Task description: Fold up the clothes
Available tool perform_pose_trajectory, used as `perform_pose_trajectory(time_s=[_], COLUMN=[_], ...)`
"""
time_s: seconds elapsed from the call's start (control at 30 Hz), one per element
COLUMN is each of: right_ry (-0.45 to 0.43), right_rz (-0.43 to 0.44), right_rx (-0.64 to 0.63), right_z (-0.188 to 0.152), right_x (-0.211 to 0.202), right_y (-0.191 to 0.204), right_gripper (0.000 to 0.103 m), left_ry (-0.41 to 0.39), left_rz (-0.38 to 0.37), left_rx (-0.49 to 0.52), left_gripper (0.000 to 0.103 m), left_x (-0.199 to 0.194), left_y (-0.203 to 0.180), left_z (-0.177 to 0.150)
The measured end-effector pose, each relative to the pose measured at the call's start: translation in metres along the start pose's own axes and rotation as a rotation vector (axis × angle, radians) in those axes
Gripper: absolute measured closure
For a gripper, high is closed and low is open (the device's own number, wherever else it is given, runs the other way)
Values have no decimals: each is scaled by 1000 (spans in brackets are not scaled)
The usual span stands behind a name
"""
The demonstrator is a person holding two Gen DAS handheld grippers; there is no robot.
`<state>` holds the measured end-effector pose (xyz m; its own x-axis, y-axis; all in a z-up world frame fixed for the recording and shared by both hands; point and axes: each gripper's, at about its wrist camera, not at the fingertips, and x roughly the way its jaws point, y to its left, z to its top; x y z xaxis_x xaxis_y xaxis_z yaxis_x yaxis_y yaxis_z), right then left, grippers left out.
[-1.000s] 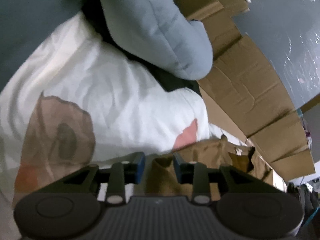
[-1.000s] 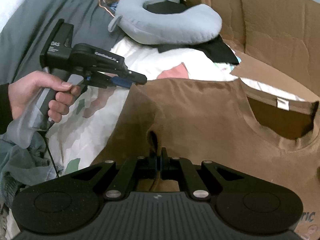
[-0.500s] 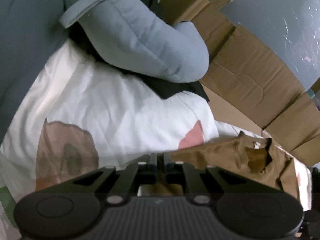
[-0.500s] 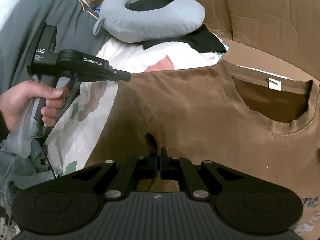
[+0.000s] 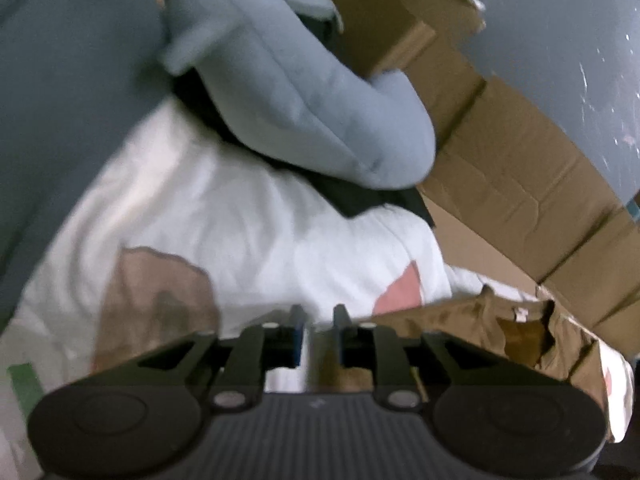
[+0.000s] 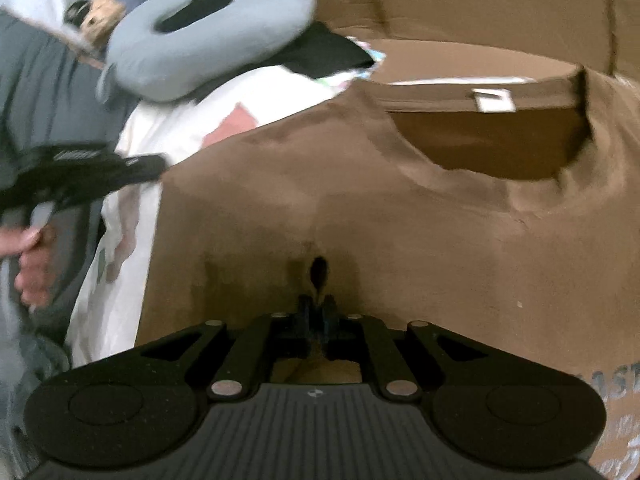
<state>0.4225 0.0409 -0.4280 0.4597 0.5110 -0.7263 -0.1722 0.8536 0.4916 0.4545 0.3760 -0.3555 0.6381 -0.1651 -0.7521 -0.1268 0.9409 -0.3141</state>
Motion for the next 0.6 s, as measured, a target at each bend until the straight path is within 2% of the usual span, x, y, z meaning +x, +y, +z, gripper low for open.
perform_pose_trajectory(time_s=[0.13,0.37,0.43,0.6], right_ry=[-7,-11,-9,-10], right_rz=[20,36,43,49], right_rx=[21,68,75,73], right_z=[1,6,6,5], right_x=[2,3,4,1], right_y=[-6,-15,-17,-19], right_gripper=[95,93,102,103], left_ry=[21,75,74,76], left_rz=[-9,-7,-2,26], left_rx=[24,63,72,80], left_gripper=[87,87,87,86], left_x=[-10,0,6,21], left_y=[-1,-14,-16,-18], left_z=[-8,-19,-19,-16])
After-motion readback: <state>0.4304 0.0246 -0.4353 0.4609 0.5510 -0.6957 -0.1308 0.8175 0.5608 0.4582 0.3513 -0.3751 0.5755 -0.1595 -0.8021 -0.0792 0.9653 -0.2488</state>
